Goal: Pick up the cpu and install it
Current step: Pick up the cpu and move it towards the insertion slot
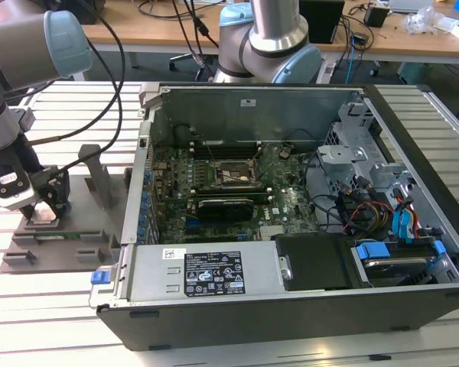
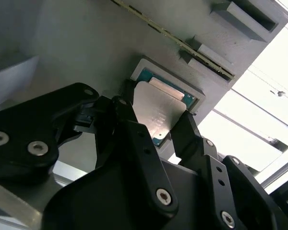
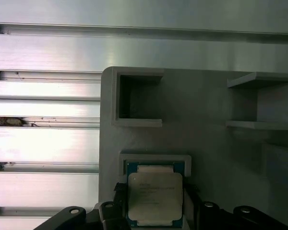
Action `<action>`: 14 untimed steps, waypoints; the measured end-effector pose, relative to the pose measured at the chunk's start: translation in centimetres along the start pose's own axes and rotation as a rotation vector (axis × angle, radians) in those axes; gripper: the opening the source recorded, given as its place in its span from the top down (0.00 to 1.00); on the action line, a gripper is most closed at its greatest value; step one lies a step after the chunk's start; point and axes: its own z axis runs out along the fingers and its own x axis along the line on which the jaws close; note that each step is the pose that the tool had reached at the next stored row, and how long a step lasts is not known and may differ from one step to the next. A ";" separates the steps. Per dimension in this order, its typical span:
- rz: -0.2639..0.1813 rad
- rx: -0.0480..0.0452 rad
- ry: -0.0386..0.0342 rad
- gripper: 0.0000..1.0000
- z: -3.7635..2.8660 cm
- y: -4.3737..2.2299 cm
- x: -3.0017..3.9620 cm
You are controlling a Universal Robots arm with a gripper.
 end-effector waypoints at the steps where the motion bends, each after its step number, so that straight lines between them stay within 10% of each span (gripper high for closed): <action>1: 0.000 0.0000 0.0000 0.45 0.00 0.00 0.00; 14: 0.000 0.0005 -0.0001 0.45 -1.10 -0.03 -0.04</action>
